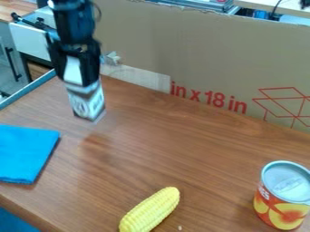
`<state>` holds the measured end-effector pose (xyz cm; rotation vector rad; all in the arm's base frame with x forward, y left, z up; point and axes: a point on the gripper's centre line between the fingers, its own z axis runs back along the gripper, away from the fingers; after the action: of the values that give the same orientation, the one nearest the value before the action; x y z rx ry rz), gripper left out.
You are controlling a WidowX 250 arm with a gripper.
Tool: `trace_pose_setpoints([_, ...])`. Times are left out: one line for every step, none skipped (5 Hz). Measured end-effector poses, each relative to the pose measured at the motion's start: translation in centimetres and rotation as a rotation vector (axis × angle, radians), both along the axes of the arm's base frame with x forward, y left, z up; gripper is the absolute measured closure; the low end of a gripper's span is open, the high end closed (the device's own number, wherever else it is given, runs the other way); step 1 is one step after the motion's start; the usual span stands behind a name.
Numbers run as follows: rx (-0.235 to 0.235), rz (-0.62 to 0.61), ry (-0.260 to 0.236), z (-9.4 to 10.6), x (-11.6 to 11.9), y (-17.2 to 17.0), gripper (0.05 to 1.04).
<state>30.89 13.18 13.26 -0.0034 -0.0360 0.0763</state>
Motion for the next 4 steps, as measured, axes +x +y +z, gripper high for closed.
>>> trace_pose_setpoints([-0.039, -0.079, -0.031, 0.9, -1.7, -4.5, 0.237])
trace_pose_setpoints([-0.083, -0.158, 0.045, -0.3, -3.0, -7.7, 0.237])
trace_pose_setpoints([-0.080, -0.241, 0.140, -1.2, -4.1, -10.8, 0.237])
trace_pose_setpoints([-0.072, -0.261, 0.231, -2.4, -5.6, -11.8, 0.237])
